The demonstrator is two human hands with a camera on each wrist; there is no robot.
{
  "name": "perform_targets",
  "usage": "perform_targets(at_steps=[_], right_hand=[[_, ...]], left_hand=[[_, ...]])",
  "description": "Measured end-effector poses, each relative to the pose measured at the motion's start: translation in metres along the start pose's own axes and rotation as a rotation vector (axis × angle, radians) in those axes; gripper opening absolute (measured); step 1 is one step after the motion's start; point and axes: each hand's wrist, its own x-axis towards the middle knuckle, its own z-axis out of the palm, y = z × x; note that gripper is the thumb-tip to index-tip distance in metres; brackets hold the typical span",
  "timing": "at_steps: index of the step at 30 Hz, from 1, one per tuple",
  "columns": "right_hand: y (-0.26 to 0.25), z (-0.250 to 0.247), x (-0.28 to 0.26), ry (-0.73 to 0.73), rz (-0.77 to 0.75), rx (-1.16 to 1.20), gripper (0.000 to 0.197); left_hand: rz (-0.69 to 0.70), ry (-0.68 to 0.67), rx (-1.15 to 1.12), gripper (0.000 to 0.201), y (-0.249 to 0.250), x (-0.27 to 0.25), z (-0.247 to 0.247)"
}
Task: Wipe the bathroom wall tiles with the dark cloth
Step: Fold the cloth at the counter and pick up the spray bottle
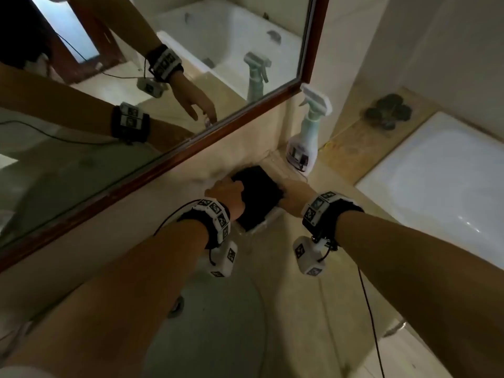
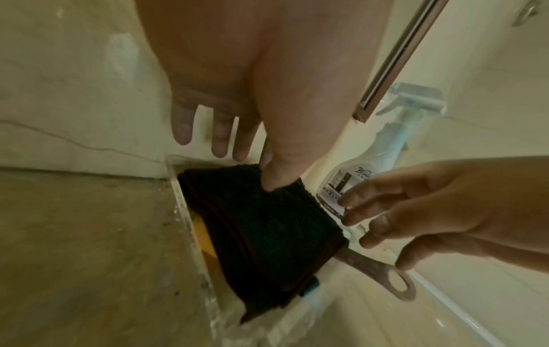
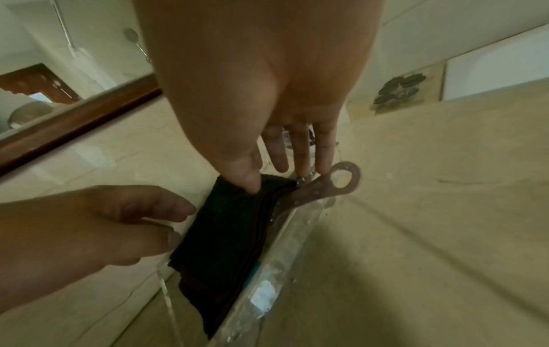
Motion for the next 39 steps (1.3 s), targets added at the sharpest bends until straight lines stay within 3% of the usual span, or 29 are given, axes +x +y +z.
perform_targets(at_steps=[3, 5, 15, 19, 25, 29, 32, 35, 39], right_hand=[[-0.002, 0.006, 0.007, -0.022, 0.025, 0.023, 0.046], [-0.009, 0.005, 0.006, -0.040, 0.031, -0.003, 0.056], [-0.022, -0.002, 0.016, -0.095, 0.053, 0.028, 0.063], [-0.023, -0.002, 0.018, -0.060, 0.053, 0.096, 0.053], [-0.023, -0.003, 0.021, -0.071, 0.051, 0.153, 0.055], [-0.021, -0.008, 0.017, -0.059, 0.048, 0.162, 0.058], [-0.017, -0.014, 0.014, -0.050, 0.066, 0.166, 0.059], [-0.014, -0.026, 0.008, -0.024, 0.075, 0.172, 0.057], [-0.011, -0.042, 0.004, -0.005, 0.079, 0.216, 0.080]], left_hand=[[-0.038, 0.014, -0.048, 0.054, -0.006, 0.014, 0.006], [-0.059, -0.001, -0.078, 0.060, -0.008, 0.023, 0.008], [-0.150, -0.038, -0.105, 0.071, -0.016, 0.054, 0.012], [-0.145, -0.004, -0.109, 0.071, -0.018, 0.058, 0.013], [-0.147, 0.037, -0.208, 0.040, -0.016, 0.057, 0.006], [-0.183, -0.016, -0.449, 0.041, -0.007, 0.051, -0.007], [-0.109, -0.028, -0.625, 0.034, 0.001, 0.039, -0.020], [-0.026, -0.011, -0.657, 0.025, 0.014, 0.023, -0.034], [0.076, 0.019, -0.676, 0.015, 0.031, 0.003, -0.055]])
